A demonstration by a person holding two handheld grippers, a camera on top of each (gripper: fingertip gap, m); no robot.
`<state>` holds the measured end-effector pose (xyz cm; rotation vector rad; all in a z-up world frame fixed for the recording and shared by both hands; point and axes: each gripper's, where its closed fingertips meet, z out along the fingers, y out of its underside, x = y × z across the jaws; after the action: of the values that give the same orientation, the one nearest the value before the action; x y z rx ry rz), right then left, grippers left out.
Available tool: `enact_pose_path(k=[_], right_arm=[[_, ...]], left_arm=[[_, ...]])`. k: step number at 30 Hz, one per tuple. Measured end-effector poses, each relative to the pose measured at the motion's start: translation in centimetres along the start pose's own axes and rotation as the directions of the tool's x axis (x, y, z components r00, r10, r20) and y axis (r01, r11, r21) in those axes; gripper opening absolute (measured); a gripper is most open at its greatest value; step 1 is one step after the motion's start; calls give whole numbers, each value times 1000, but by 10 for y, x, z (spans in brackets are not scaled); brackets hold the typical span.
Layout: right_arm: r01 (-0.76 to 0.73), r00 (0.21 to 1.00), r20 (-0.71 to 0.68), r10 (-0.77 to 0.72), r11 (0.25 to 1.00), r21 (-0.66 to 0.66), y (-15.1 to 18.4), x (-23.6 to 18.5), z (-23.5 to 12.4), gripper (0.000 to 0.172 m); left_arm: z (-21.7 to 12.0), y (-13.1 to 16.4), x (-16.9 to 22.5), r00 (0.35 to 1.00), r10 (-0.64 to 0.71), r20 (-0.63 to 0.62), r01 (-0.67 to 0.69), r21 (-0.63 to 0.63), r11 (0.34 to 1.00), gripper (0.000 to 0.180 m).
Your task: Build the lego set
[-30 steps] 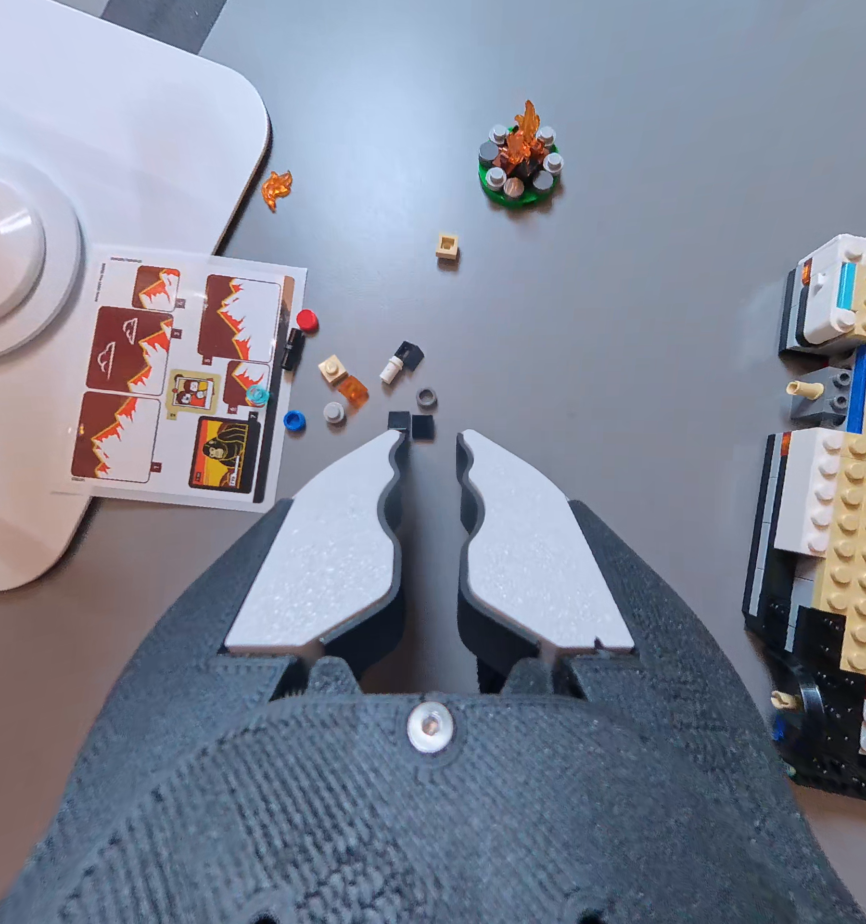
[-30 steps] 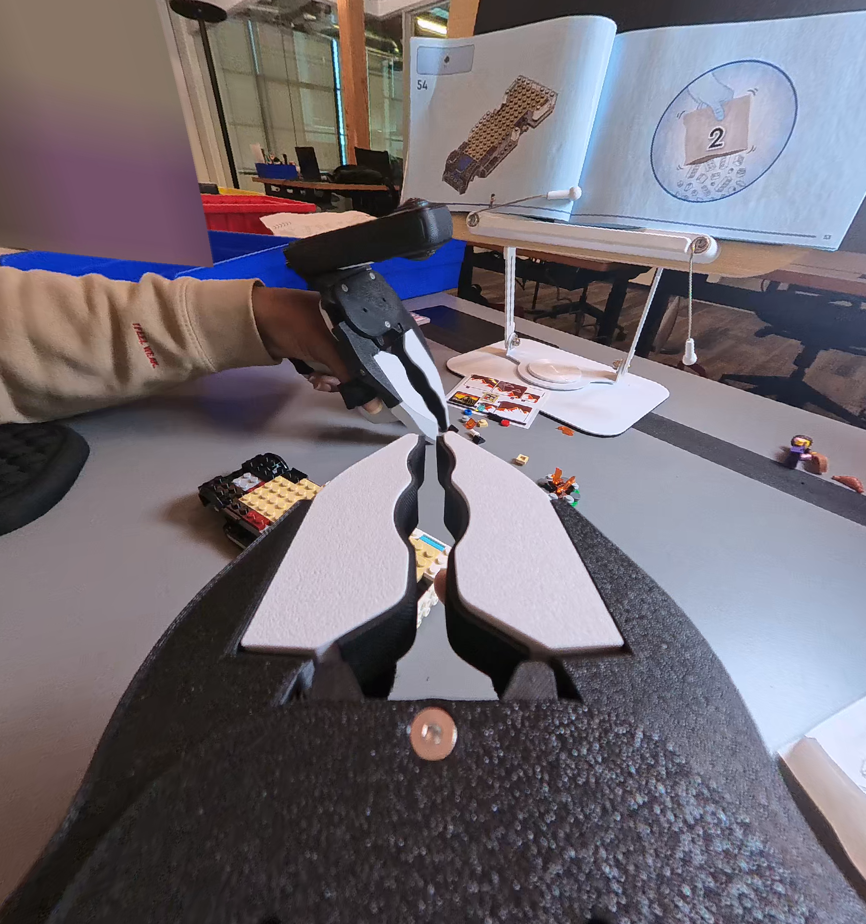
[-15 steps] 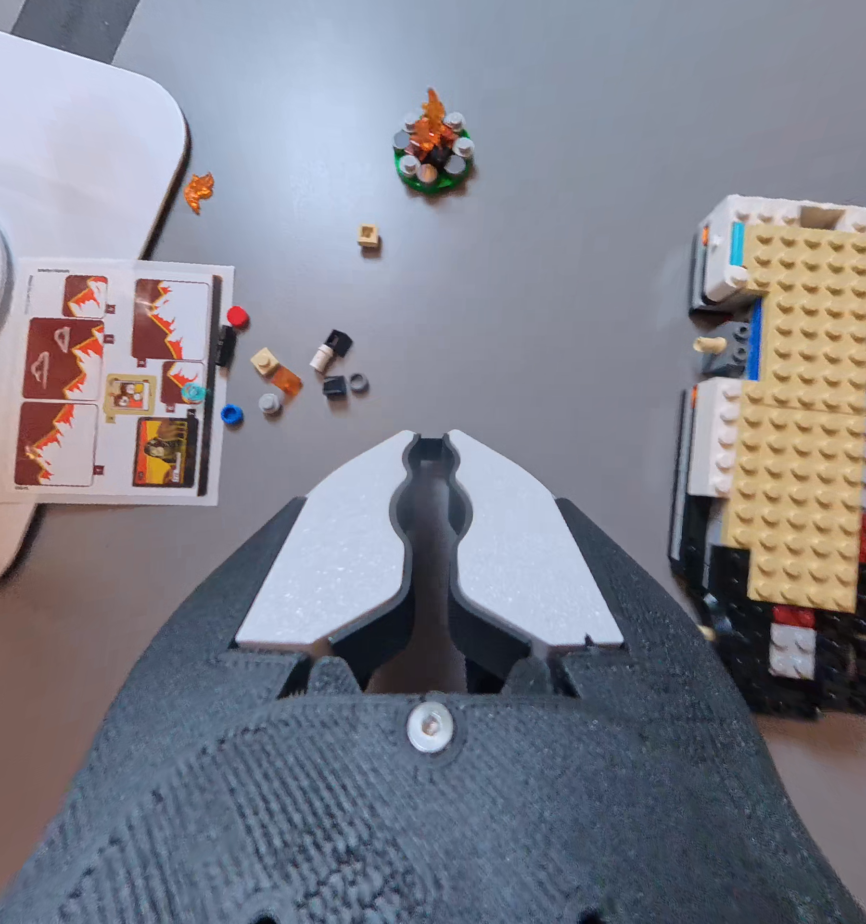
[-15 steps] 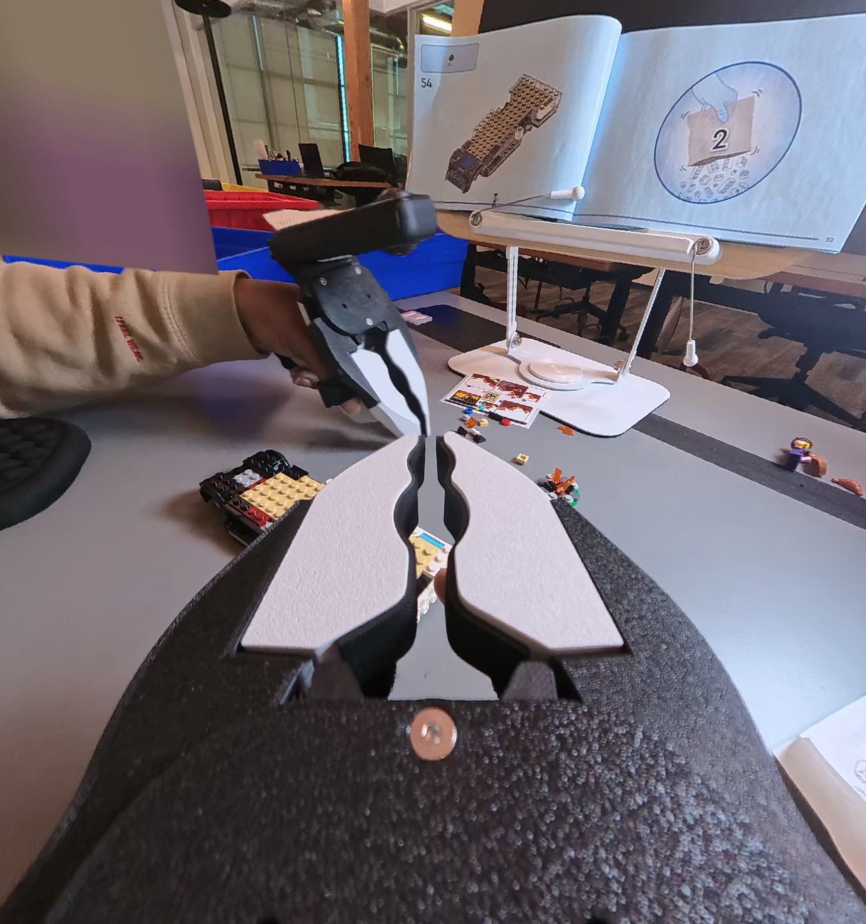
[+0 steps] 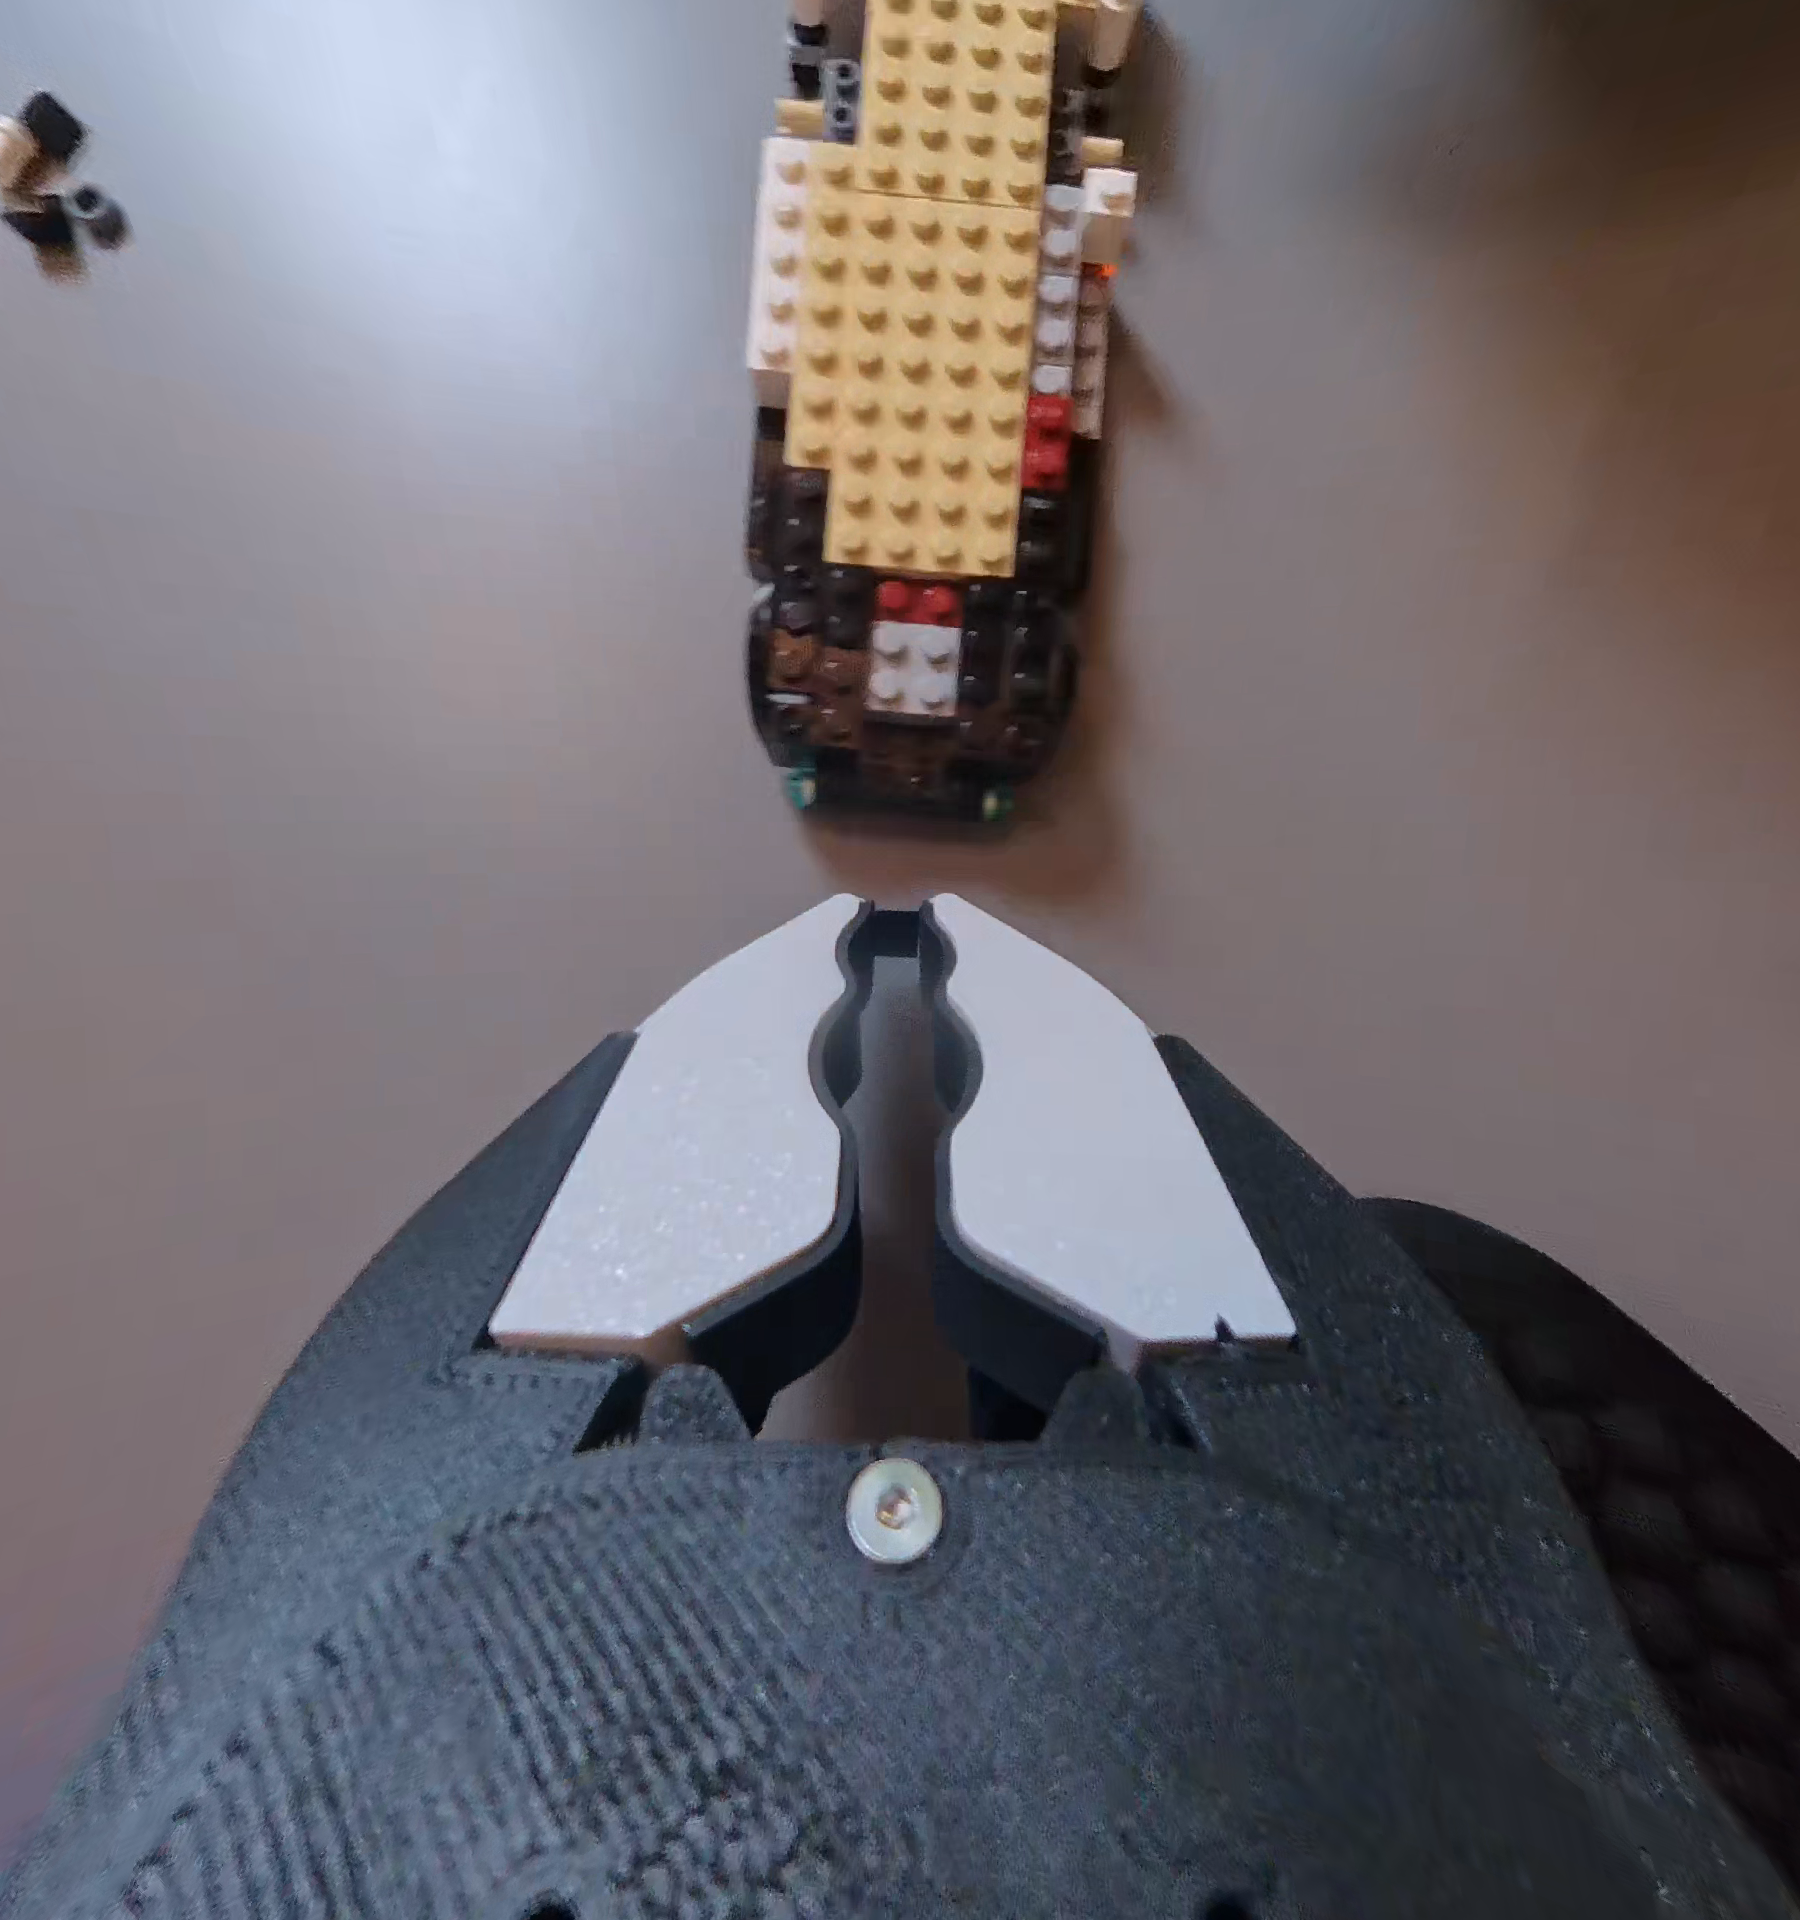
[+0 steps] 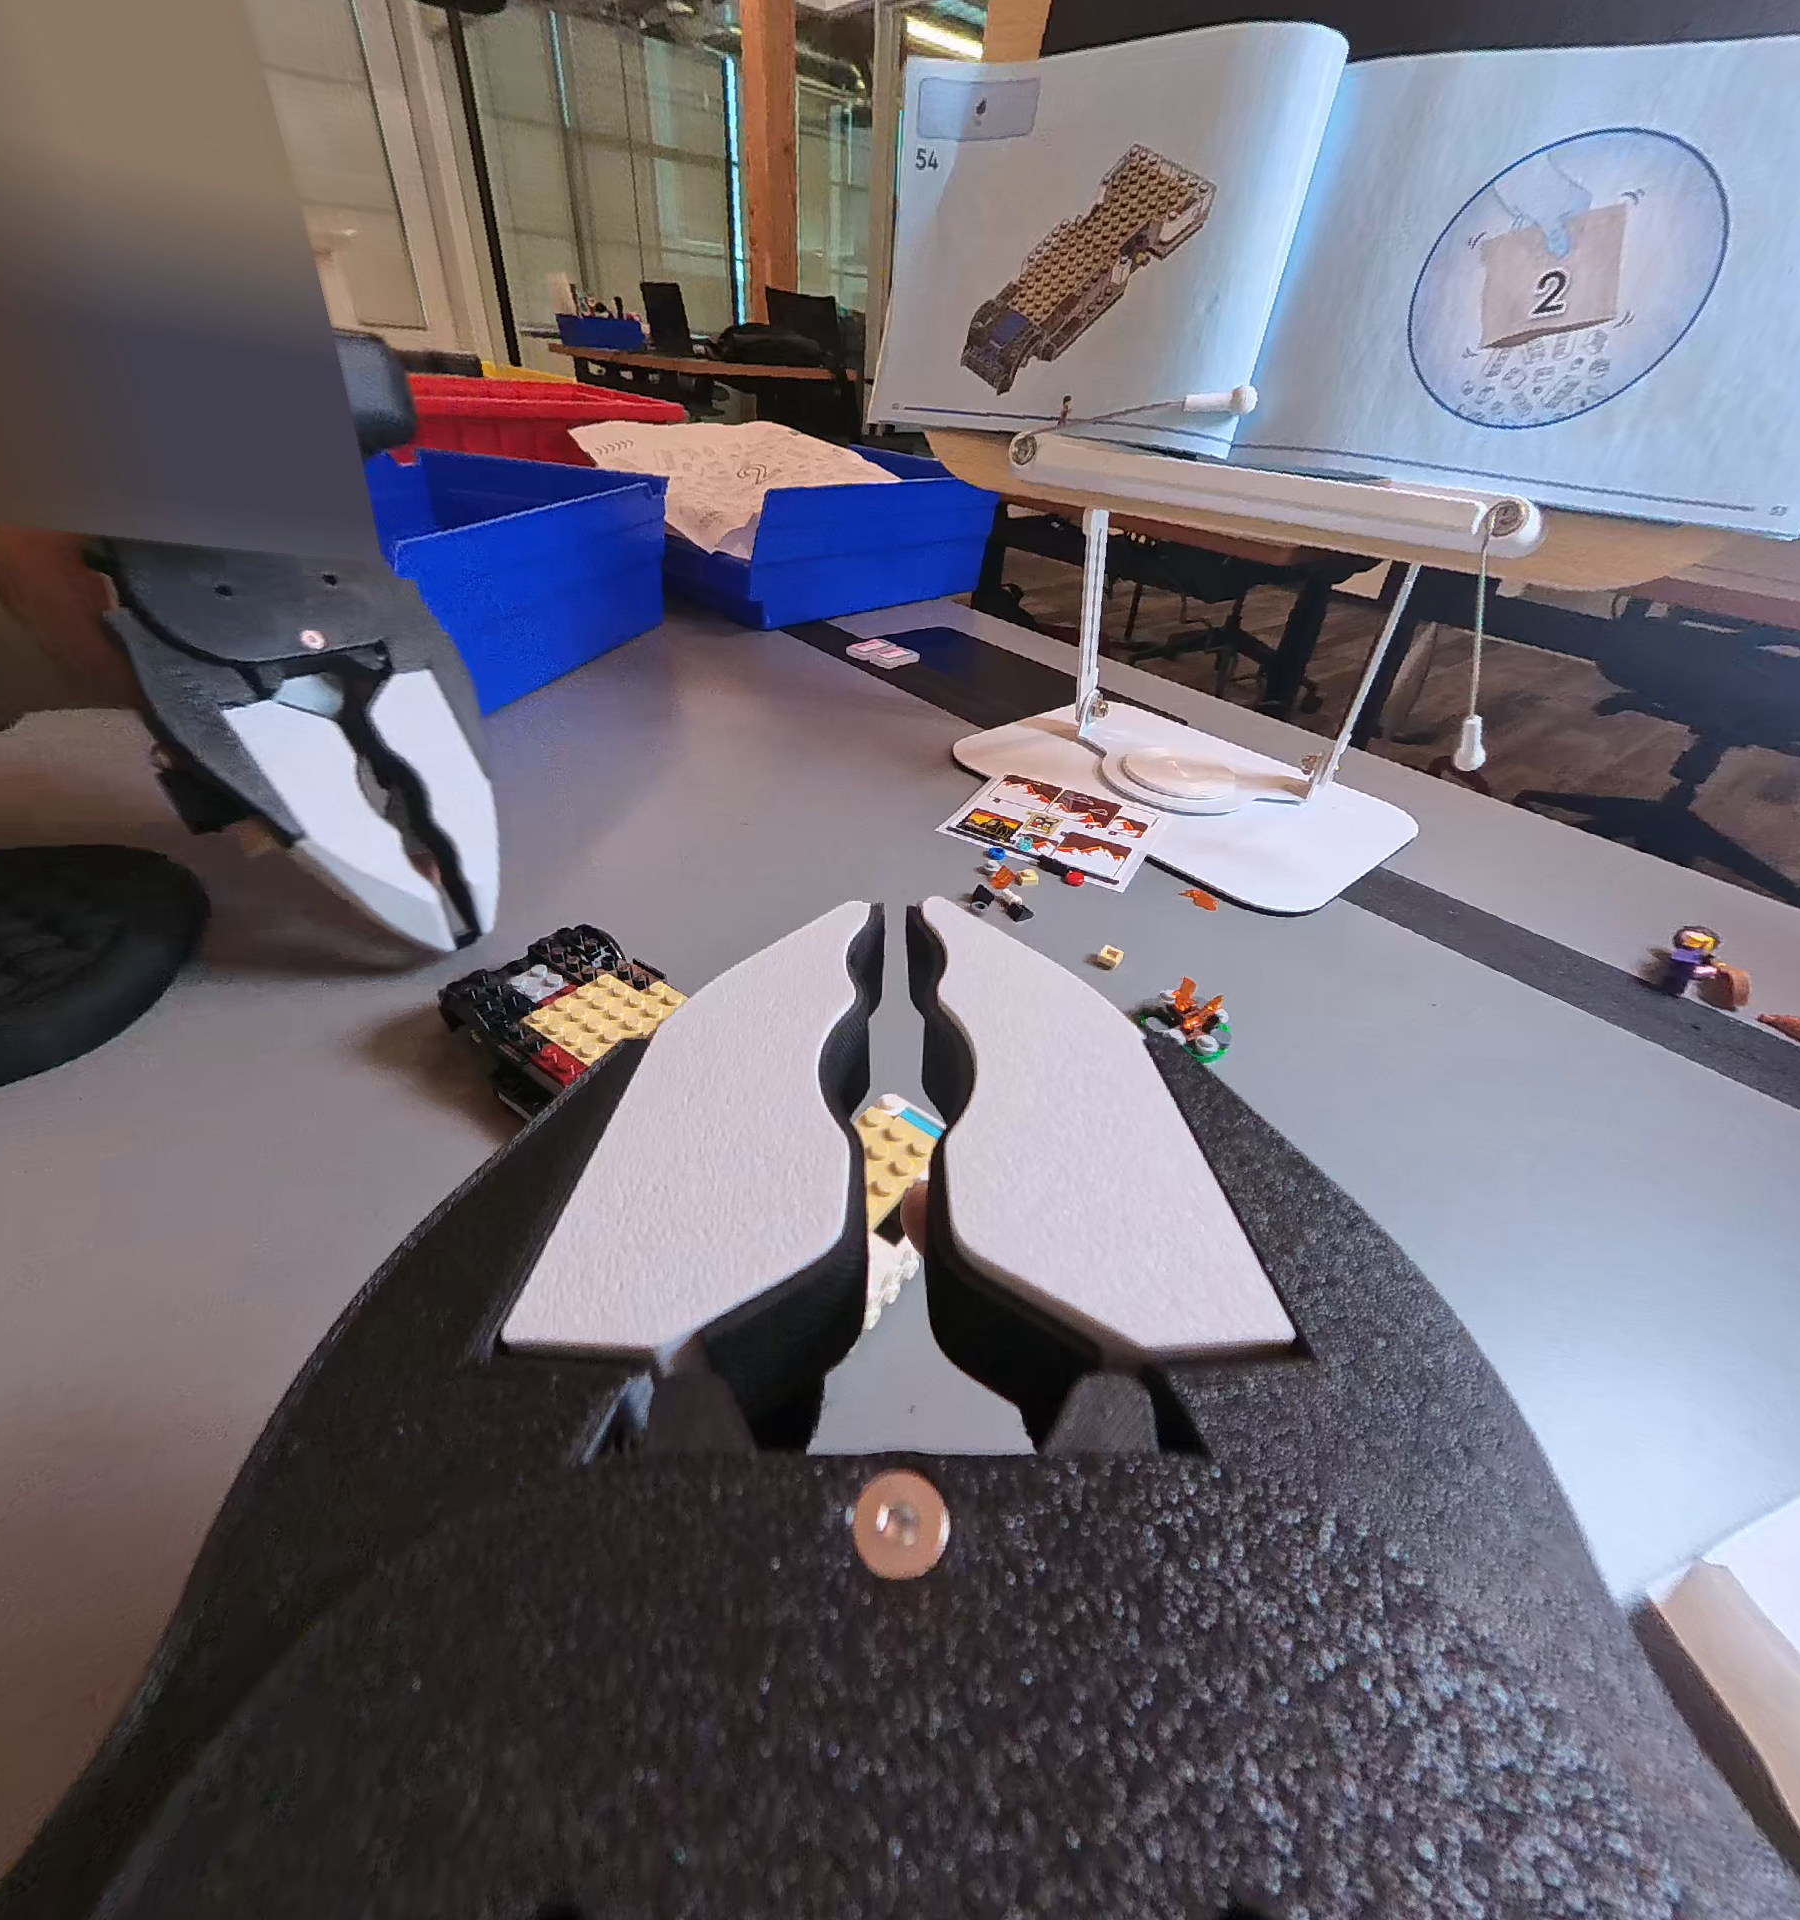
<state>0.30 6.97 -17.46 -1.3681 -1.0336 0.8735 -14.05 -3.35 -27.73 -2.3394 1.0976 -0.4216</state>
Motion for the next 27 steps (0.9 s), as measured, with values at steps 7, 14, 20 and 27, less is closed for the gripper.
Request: enact_pose_path(k=[7, 14, 20, 27], right_arm=[[34, 999, 3, -33, 999, -21, 5, -6, 4, 4], [54, 999, 1, -54, 998, -21, 4, -7, 3, 4], [59, 998, 8, -59, 998, -22, 4, -9, 3, 4], [69, 998, 3, -69, 998, -9, 1, -9, 1, 4]], left_arm=[[23, -10, 57, 992, 115, -57, -115, 11, 993, 10], [22, -9, 60, 988, 144, -54, -145, -27, 989, 25], [13, 4, 52, 995, 86, -47, -89, -78, 993, 39], [-29, -32, -14, 983, -47, 179, 10, 205, 979, 34]])
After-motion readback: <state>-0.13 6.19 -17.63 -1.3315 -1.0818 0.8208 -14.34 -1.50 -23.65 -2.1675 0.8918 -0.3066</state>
